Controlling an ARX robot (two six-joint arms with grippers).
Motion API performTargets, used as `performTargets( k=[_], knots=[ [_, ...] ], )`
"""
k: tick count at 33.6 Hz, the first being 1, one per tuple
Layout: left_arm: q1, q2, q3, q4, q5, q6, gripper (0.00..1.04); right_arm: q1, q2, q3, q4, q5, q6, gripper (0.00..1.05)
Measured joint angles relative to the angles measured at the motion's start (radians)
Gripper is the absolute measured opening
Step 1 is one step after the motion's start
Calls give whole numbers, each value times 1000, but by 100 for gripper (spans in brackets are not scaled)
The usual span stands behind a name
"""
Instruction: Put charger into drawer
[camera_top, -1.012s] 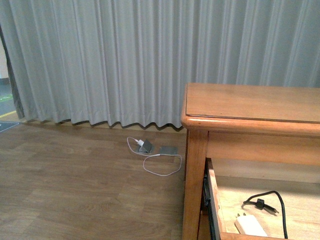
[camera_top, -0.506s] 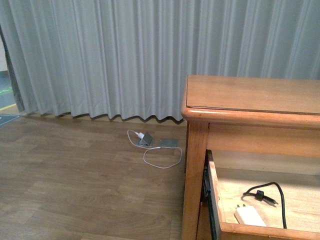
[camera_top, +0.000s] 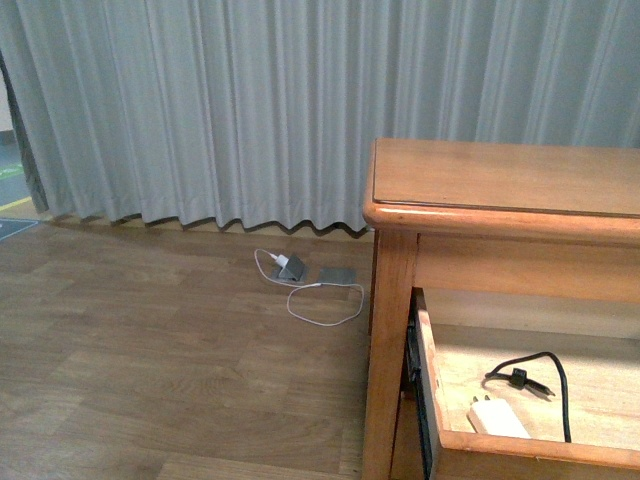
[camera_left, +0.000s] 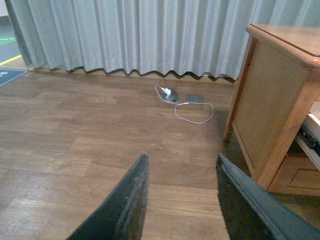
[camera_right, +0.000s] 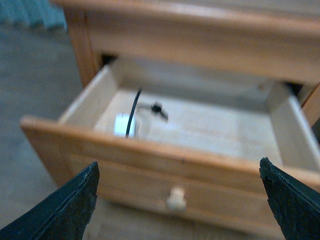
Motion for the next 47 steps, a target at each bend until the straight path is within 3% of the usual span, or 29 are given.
performTargets(
  k=[8,12,18,27,39,47],
  knots=[
    [0,0,0,0,-2,0,75,-51,346,14,108,-37,-87,96],
    [0,0,0,0,-2,0,100,-61,636,69,274,-46,-104,96],
    [0,0,0,0,-2,0,98,-41,1044,171,496,5,-93,96],
    [0,0,0,0,-2,0,98,-3,1383,293,708,88,-39,96],
    [1,0,0,0,-2,0,98,89,1625,462,932,214,43,96],
    [1,0,0,0,-2,0,98,134,1721,583,974,265,51,96]
  ],
)
